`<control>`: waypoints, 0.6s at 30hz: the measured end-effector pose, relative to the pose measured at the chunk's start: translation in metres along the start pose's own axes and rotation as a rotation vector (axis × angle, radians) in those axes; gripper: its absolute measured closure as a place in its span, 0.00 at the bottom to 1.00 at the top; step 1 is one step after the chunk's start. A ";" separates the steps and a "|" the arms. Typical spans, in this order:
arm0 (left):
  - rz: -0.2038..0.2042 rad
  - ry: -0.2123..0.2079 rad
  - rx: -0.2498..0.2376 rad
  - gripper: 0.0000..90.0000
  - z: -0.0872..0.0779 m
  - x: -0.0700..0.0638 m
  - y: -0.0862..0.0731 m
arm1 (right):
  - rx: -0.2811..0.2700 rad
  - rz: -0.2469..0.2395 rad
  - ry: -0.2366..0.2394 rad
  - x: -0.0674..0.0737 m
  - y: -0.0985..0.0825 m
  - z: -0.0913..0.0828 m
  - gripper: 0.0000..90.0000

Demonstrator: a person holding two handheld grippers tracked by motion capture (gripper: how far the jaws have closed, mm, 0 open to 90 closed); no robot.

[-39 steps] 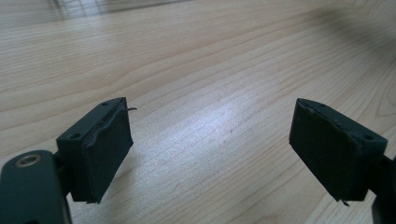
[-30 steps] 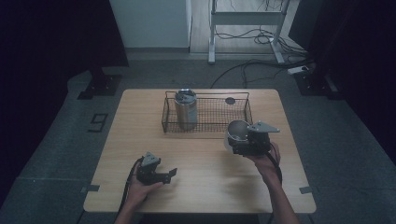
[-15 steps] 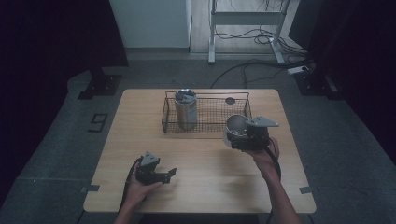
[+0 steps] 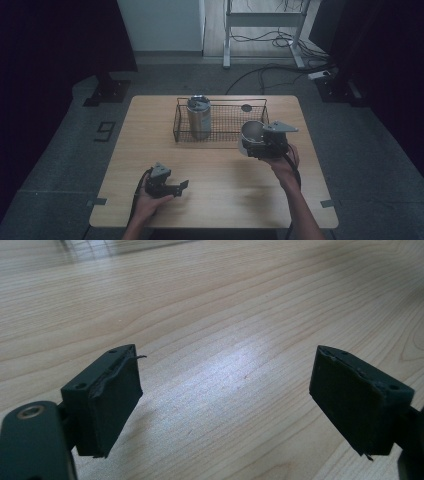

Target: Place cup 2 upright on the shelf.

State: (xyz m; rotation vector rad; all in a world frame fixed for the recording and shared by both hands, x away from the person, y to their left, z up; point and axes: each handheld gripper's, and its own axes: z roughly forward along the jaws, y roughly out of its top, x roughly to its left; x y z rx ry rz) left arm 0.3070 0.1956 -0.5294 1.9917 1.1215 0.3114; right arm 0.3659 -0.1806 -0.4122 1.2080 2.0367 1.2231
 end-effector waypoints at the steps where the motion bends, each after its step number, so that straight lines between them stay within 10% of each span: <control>1: -0.001 0.000 0.001 0.15 0.000 0.000 0.000 | -0.002 -0.001 0.000 0.000 0.001 0.000 0.08; 18: -0.019 -0.003 0.008 0.15 -0.001 0.003 0.000 | -0.008 -0.036 -0.008 0.001 0.019 0.000 0.08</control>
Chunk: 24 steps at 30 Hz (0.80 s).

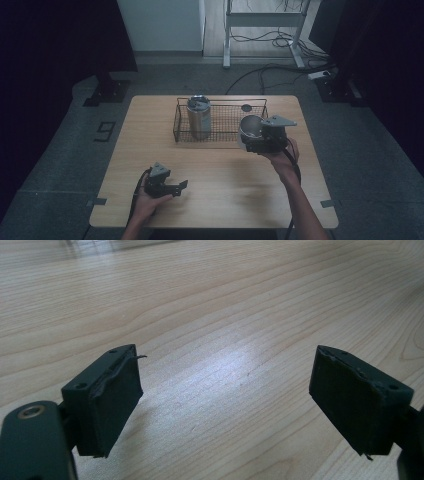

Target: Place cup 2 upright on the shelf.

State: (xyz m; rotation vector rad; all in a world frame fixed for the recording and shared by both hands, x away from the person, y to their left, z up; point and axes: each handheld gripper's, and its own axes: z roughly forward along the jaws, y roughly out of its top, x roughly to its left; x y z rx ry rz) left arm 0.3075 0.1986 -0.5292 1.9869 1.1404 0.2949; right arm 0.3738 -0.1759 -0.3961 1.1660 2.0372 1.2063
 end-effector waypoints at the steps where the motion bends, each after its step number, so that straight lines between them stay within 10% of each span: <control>1: -0.001 0.001 -0.001 0.15 0.000 0.000 0.000 | 0.000 0.001 0.000 -0.001 0.001 0.000 0.08; 24: -0.004 -0.011 0.026 0.15 0.002 0.000 -0.001 | 0.008 0.004 -0.017 -0.011 0.013 0.008 0.08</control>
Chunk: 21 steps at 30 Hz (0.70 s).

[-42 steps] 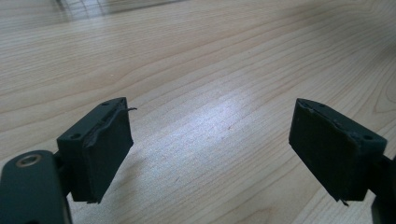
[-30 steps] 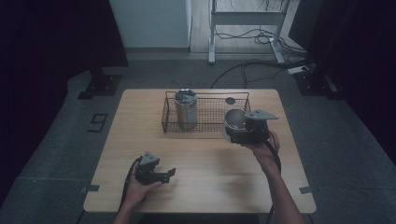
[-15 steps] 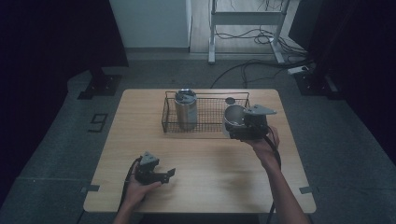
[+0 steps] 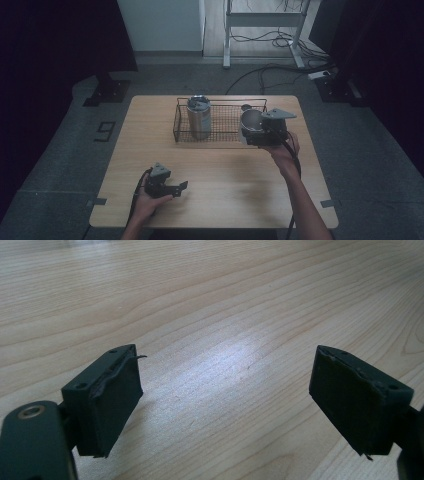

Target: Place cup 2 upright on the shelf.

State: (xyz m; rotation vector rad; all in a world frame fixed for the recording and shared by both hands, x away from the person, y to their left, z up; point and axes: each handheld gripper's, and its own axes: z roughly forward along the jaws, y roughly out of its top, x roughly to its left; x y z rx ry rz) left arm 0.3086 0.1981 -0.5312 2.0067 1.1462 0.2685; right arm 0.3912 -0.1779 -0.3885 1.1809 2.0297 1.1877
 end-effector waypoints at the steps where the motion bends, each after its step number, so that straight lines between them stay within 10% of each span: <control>1: -0.001 -0.003 0.000 0.15 0.000 0.000 0.000 | 0.000 -0.001 0.000 -0.001 0.001 0.000 0.08; 21: -0.007 0.006 0.004 0.15 0.000 0.002 -0.001 | 0.015 0.008 -0.017 -0.012 0.013 0.008 0.08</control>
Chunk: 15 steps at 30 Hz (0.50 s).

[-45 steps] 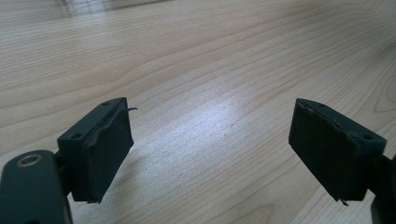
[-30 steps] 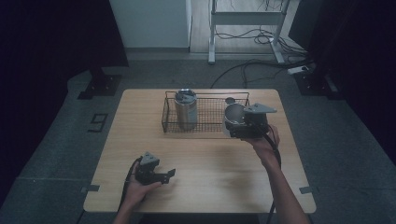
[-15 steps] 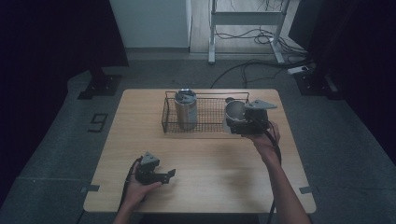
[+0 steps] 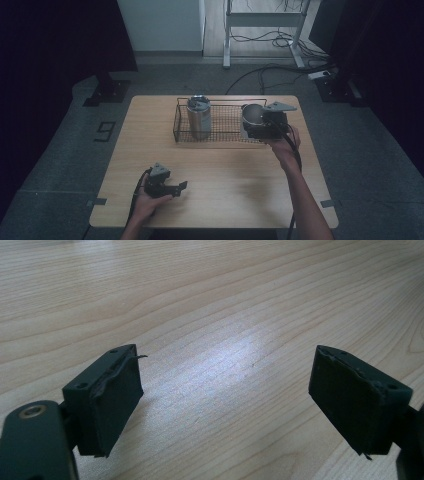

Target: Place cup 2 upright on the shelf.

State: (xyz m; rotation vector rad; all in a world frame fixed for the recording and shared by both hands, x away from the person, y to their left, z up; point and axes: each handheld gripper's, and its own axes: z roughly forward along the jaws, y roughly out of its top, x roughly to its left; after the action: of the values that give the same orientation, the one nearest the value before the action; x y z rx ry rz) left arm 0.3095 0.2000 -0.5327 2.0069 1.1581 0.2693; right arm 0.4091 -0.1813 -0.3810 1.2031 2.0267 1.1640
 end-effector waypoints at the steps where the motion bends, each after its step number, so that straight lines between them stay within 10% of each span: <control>1: 0.000 0.000 -0.001 0.15 0.000 0.000 0.000 | 0.002 -0.002 -0.001 0.000 0.001 0.001 0.08; 15: -0.006 0.001 -0.004 0.16 -0.001 0.002 0.000 | 0.018 0.007 -0.006 -0.009 0.011 0.016 0.08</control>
State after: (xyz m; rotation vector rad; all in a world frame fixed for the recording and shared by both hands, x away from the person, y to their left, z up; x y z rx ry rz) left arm 0.3097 0.2021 -0.5324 2.0001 1.1630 0.2692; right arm 0.4301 -0.1802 -0.3795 1.2223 2.0338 1.1462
